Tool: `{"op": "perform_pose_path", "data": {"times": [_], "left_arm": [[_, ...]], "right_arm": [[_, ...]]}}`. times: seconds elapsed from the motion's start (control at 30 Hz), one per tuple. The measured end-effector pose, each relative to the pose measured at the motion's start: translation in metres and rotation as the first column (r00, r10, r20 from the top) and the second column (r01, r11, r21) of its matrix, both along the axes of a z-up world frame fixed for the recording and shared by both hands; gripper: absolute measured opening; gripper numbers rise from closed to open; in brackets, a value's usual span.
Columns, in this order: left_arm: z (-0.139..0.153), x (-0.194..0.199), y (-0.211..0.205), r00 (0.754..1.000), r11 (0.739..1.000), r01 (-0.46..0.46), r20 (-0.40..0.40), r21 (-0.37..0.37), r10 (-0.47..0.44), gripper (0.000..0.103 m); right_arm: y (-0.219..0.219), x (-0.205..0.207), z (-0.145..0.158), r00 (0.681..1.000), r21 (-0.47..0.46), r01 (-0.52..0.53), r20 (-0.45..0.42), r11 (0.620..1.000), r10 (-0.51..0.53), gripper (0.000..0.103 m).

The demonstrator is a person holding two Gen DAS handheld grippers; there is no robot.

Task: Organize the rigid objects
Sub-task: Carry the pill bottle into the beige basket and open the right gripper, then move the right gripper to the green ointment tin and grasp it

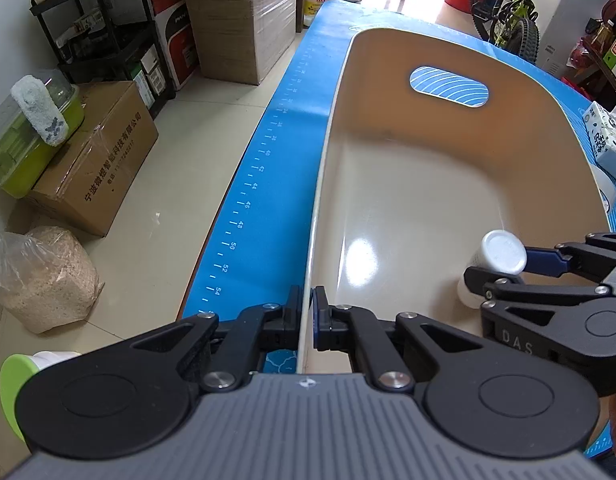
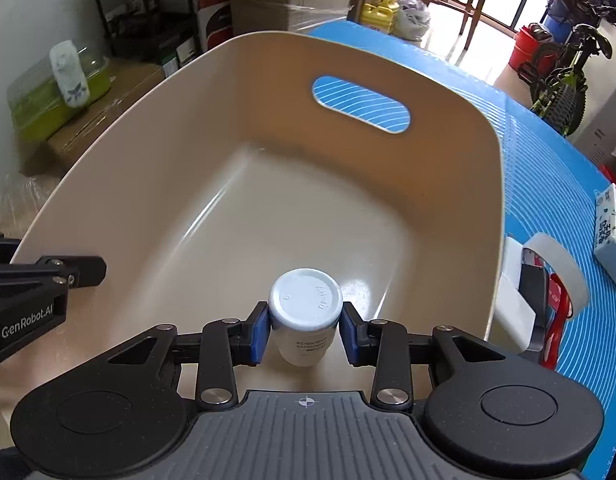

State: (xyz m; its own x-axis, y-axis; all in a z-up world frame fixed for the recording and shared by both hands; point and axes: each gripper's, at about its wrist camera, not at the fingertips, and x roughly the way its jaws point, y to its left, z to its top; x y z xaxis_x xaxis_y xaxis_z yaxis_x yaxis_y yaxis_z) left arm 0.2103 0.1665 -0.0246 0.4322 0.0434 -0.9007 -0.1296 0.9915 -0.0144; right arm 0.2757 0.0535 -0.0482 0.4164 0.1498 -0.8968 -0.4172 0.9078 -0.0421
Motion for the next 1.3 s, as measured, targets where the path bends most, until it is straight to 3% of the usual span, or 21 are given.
{"op": "perform_pose_path", "data": {"times": [0.23,0.47,0.77,0.93,1.3], "left_arm": [[0.0,0.0,0.0,1.0,1.0,0.0,0.0,0.001,0.0,0.006],[0.0,0.0,0.001,1.0,1.0,0.0,0.0,0.003,0.0,0.006],[0.0,0.0,0.0,1.0,1.0,0.0,0.0,0.004,0.0,0.007],[0.0,-0.001,0.002,1.0,1.0,0.0,-0.001,0.006,0.0,0.007],[0.0,-0.001,0.002,1.0,1.0,-0.001,-0.001,0.007,0.001,0.007]], "right_arm": [[-0.006,-0.003,0.007,0.999,0.036,-0.017,0.033,0.999,0.015,0.053],[-0.032,-0.016,0.051,0.99,0.123,0.001,0.138,0.992,-0.018,0.056],[-0.099,-0.038,0.093,0.95,0.173,0.083,0.282,0.981,-0.13,0.063],[-0.149,-0.044,0.079,0.934,0.151,0.189,0.277,0.97,-0.225,0.065],[-0.203,-0.046,0.002,0.924,0.081,0.349,0.135,0.934,-0.357,0.065]]}}
